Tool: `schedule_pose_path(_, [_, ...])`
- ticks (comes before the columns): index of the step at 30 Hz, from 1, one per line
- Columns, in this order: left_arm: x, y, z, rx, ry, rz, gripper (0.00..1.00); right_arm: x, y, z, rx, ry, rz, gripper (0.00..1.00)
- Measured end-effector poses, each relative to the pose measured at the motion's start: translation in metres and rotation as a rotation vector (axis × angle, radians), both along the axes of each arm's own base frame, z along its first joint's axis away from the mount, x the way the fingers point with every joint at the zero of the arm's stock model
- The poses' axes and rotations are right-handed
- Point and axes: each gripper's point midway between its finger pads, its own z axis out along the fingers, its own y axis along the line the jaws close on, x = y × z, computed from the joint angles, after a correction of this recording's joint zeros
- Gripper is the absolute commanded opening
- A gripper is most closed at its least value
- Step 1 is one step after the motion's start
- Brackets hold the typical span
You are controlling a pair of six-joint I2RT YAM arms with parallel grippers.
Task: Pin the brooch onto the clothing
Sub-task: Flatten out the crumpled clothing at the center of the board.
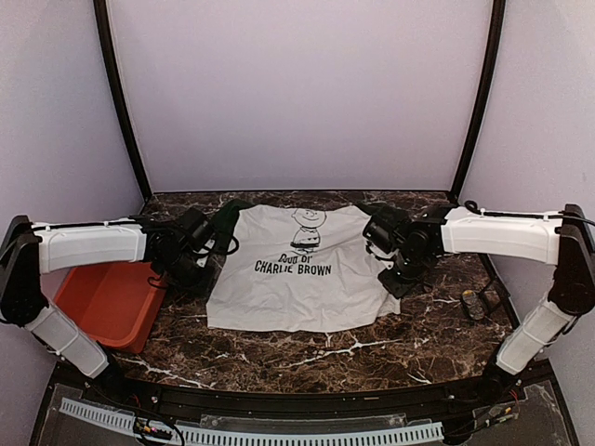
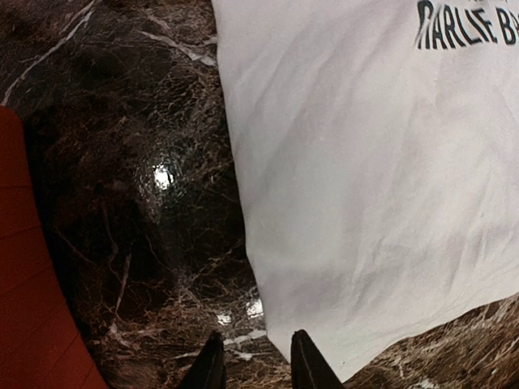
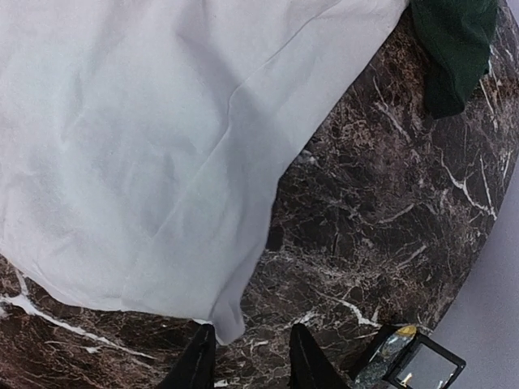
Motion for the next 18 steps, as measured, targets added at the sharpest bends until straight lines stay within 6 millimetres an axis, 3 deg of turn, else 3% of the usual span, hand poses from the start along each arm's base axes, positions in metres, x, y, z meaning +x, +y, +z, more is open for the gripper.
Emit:
schedule_pose_path(1, [-0.001, -0.001, 0.0, -0.003, 0.006, -0.008, 0.33, 0.0, -0.001, -0.001, -0.008, 0.005, 0.005, 0.41])
schedule_pose_path(2, [-0.002, -0.002, 0.0, -0.01, 0.007, -0.011, 0.46, -0.001, -0.001, -0.001, -0.011, 0.007, 0.005, 0.48])
schedule_pose_path(6, [-0.002, -0.005, 0.013, -0.043, -0.021, -0.027, 0.69, 0.005, 0.004, 0.011, 0.002, -0.001, 0.032, 0.73])
schedule_pose_path(10, [0.016, -0.007, 0.041, -0.043, -0.102, -0.046, 0.95, 0.019, 0.019, 0.033, 0.061, -0.045, 0.062, 0.82])
schedule_pose_path(13, [0.051, -0.014, 0.079, -0.061, -0.194, -0.043, 0.98, 0.038, 0.029, 0.053, 0.112, -0.096, 0.088, 0.85])
schedule_pose_path(17, [0.131, -0.027, 0.135, -0.106, -0.319, -0.016, 0.99, 0.085, 0.04, 0.087, 0.196, -0.187, 0.106, 0.86])
schedule_pose_path(18, [0.154, -0.033, 0.145, -0.123, -0.348, -0.013, 0.99, 0.102, 0.033, 0.093, 0.207, -0.21, 0.082, 0.86])
